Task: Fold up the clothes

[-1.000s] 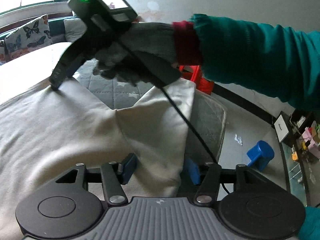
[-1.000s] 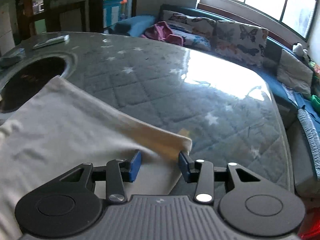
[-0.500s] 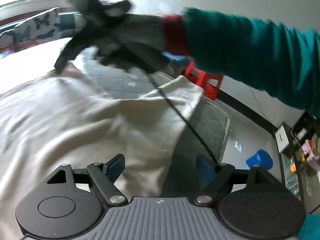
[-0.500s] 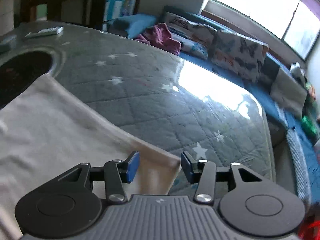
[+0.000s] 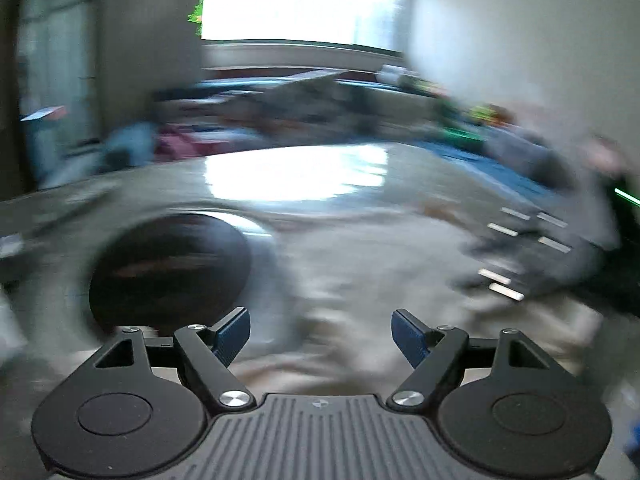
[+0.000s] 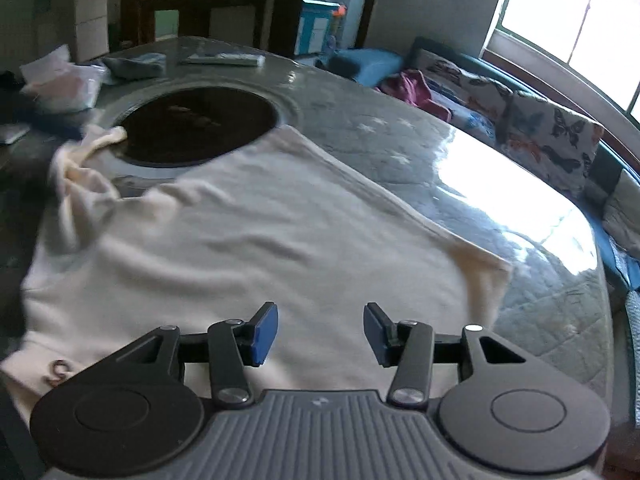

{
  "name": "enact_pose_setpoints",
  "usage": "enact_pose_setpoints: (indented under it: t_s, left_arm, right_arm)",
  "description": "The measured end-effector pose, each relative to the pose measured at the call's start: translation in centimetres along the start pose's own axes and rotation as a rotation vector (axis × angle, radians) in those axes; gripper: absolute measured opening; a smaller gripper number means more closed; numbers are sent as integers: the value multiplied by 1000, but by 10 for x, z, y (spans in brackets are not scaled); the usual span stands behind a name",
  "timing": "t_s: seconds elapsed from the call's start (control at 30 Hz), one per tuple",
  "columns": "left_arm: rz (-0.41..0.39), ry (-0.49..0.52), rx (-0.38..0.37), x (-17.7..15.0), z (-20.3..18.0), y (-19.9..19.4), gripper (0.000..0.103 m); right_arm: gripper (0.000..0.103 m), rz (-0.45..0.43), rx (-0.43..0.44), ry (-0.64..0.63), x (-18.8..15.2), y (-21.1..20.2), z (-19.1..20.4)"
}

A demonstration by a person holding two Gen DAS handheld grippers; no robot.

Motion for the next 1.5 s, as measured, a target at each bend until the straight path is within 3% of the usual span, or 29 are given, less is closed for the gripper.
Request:
enact_pose_setpoints:
  t_s: [0.13, 0.23, 0.3, 0.37, 0.43, 0.5, 0.57, 0.63, 0.73, 1.03, 1.2, 1.33, 1.43, 1.5]
  left_arm:
    - [16, -62, 266, 1, 65, 10, 76]
    - [67, -133, 379, -6, 102, 18, 67]
    - [98, -174, 398, -14, 116, 25, 59]
    - [119, -172, 402, -23, 118, 33, 58]
    - [138, -182, 401, -28, 120, 35, 45]
    - [152, -196, 395, -32, 120, 38, 43]
    - [142, -193, 415, -34, 125, 37, 34]
    - [135, -207, 426, -37, 129, 35, 14]
    - [112, -249, 438, -38, 135, 22, 5]
    - [-66, -286, 536, -19, 140, -43, 5]
    - [43, -280, 553, -43, 151, -35, 13]
    - [74, -291, 596, -48, 157, -37, 38]
    - [67, -261, 580, -45, 148, -37, 38]
    - [72, -241, 523, -42, 136, -28, 38]
  right_arm:
    - [52, -23, 26, 0, -1, -10, 21]
    - [52, -23, 47, 8, -5, -14, 34]
    - [52, -22, 57, 11, -8, -16, 41]
    - [52, -20, 64, 7, -10, -17, 48]
    - [52, -19, 68, 0, -11, -18, 51]
    - [52, -20, 72, -8, -10, -19, 55]
    - [52, -27, 81, -18, -9, -23, 60]
    - [52, -34, 89, -29, -7, -26, 64]
    - [52, -44, 101, -44, -5, -30, 71]
    - [52, -46, 155, -91, -1, -32, 97]
    - [52, -46, 199, -122, 1, -31, 114]
    - [52, -50, 236, -122, 4, -29, 125]
    - [52, -53, 264, -120, 6, -28, 132]
    - [52, -55, 283, -120, 8, -25, 138]
Point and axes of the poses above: each gripper's, at about its wrist camera, not at the fingertips, and y roughly the way its jaws point, z to its left, x to its top, the point moved 5 cm from there along y, roughly the way its jaws point, and after that the axes turned 14 degrees about -z, right-handed, at the moved point
